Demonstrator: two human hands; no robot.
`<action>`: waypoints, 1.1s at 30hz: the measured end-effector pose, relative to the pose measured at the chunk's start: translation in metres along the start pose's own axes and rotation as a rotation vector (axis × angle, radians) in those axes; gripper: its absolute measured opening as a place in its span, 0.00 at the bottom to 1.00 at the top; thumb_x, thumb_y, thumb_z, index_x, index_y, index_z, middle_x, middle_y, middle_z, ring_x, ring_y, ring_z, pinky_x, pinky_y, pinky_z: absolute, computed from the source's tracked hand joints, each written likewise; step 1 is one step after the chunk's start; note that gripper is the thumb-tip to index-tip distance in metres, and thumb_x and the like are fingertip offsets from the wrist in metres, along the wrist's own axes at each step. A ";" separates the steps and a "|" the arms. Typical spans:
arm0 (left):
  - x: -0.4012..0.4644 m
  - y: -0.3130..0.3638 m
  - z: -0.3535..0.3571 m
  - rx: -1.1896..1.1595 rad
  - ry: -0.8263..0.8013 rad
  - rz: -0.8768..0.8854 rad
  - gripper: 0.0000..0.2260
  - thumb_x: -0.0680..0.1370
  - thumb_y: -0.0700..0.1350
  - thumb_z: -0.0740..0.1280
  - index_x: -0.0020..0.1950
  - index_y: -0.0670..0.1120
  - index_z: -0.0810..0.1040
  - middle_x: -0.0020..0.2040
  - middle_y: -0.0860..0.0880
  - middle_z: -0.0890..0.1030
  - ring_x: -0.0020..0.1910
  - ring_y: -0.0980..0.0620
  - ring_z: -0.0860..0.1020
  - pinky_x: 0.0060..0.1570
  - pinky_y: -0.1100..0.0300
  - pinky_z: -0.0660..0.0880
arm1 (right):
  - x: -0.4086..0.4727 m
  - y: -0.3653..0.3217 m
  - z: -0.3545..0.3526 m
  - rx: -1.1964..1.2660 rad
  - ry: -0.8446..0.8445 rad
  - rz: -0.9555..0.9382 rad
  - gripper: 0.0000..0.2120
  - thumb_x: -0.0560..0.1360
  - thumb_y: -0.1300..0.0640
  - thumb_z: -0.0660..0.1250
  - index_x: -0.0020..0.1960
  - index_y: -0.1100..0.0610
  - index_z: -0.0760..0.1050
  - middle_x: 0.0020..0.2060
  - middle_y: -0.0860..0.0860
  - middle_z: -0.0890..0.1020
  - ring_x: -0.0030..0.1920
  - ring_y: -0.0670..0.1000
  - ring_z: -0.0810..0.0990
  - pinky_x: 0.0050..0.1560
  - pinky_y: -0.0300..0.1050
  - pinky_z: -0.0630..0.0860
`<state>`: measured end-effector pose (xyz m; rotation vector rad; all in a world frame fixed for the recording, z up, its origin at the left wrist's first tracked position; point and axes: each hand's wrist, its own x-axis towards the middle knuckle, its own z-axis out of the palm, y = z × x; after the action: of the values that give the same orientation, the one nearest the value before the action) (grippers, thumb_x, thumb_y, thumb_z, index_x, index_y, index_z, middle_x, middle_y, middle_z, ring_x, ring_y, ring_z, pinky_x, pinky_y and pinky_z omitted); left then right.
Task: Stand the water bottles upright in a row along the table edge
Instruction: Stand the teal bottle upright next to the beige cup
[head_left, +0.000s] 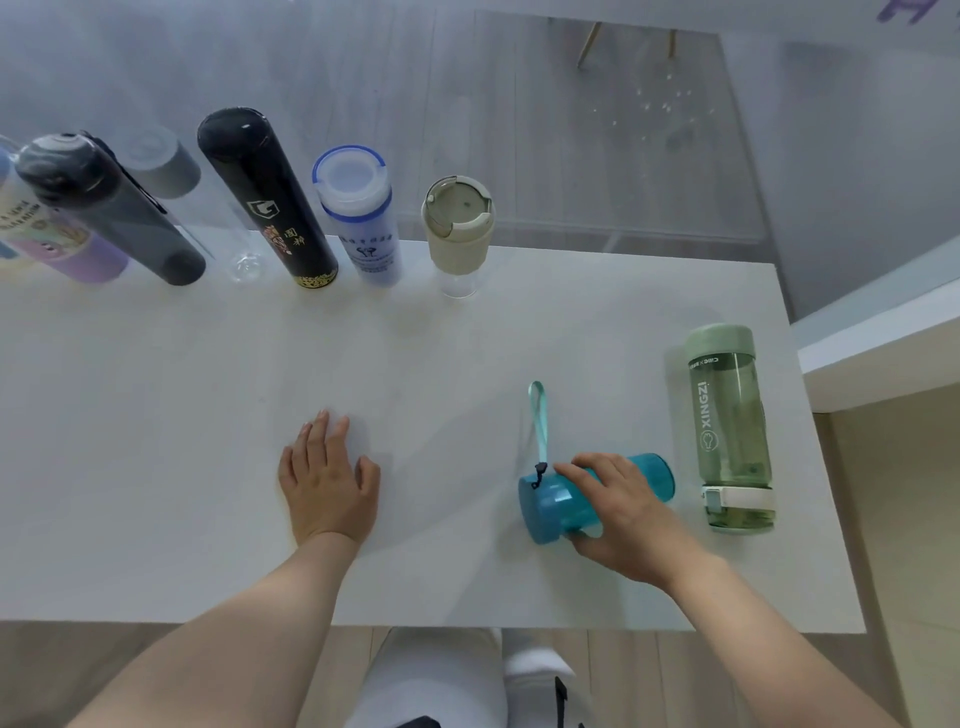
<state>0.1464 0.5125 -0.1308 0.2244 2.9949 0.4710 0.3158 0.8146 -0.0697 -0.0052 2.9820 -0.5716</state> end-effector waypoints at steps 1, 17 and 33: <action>0.000 0.000 0.000 -0.001 -0.001 -0.002 0.27 0.73 0.53 0.53 0.71 0.47 0.66 0.74 0.45 0.65 0.74 0.45 0.59 0.73 0.47 0.49 | 0.006 -0.003 -0.001 0.033 0.022 0.016 0.32 0.67 0.44 0.68 0.68 0.54 0.70 0.59 0.52 0.75 0.60 0.54 0.71 0.63 0.55 0.73; 0.002 0.002 -0.001 0.010 -0.006 -0.008 0.27 0.72 0.52 0.54 0.70 0.47 0.67 0.73 0.44 0.67 0.73 0.44 0.61 0.73 0.48 0.50 | 0.057 -0.024 -0.014 0.648 0.393 0.271 0.36 0.62 0.43 0.76 0.62 0.41 0.59 0.57 0.43 0.72 0.57 0.42 0.74 0.54 0.31 0.71; 0.002 0.001 0.001 0.014 -0.015 -0.014 0.27 0.73 0.53 0.53 0.71 0.48 0.66 0.74 0.45 0.66 0.74 0.45 0.59 0.73 0.47 0.49 | 0.023 -0.017 -0.006 0.711 0.551 0.418 0.27 0.67 0.48 0.72 0.61 0.61 0.72 0.53 0.52 0.78 0.58 0.38 0.75 0.60 0.31 0.68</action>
<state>0.1442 0.5142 -0.1321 0.2068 2.9842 0.4457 0.2924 0.8004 -0.0603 0.9322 2.8834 -1.7368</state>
